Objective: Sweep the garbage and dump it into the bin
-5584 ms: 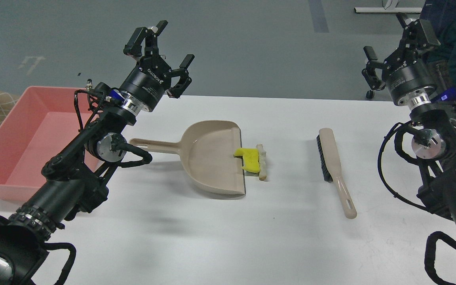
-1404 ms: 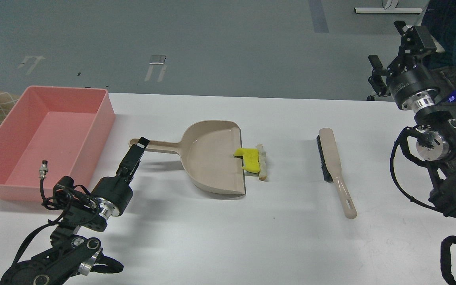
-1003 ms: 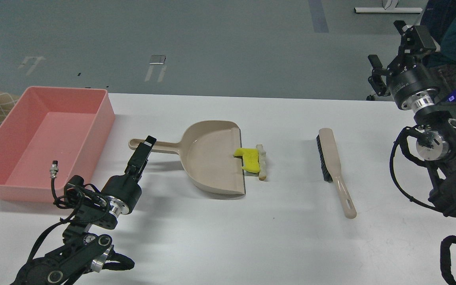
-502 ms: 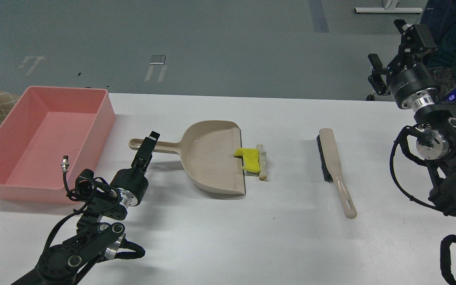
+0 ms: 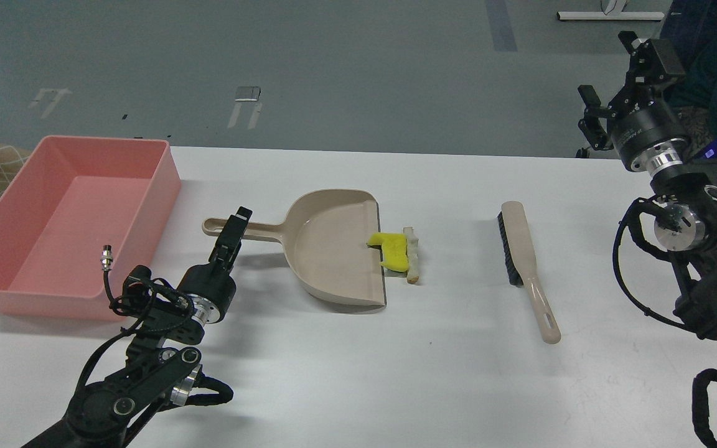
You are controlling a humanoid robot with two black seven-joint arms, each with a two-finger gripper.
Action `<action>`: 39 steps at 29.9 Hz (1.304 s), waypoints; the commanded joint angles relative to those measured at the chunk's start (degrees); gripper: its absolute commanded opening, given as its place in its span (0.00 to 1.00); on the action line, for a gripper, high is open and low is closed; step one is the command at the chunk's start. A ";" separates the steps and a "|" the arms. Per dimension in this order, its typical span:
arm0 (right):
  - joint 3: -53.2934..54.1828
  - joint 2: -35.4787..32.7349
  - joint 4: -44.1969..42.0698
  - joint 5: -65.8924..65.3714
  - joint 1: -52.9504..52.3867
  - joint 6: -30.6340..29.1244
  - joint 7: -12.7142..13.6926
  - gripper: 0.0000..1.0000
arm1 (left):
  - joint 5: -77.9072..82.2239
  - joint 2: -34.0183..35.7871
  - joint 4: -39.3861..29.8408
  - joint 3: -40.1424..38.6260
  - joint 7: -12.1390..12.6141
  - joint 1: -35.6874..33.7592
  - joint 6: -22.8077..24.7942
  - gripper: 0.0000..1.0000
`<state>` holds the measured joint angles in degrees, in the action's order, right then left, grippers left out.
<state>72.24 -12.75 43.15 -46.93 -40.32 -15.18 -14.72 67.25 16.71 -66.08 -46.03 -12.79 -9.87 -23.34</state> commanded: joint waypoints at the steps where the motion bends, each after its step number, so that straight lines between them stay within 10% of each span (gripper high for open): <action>1: 0.00 -0.08 -0.08 0.00 -0.37 -0.02 -0.04 1.00 | -0.01 -0.53 1.04 -0.11 -0.04 -0.23 -0.38 0.82; 14: -0.08 0.01 0.18 0.00 -0.02 -0.46 0.04 1.00 | -1.42 -0.89 1.66 -0.03 0.22 -1.11 -1.26 0.58; 21: -0.08 0.01 0.00 0.00 -0.54 -0.46 0.13 1.00 | -1.59 -0.80 1.75 -0.03 1.01 -2.08 -1.35 0.00; 39: -0.96 -0.17 0.18 0.00 -0.63 -0.46 1.01 1.00 | -1.42 -0.45 0.08 -0.20 2.24 -3.93 -2.67 0.00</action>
<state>72.07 -12.75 43.31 -46.93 -40.87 -15.65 -13.96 65.72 16.06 -65.67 -46.17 -10.48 -13.51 -26.03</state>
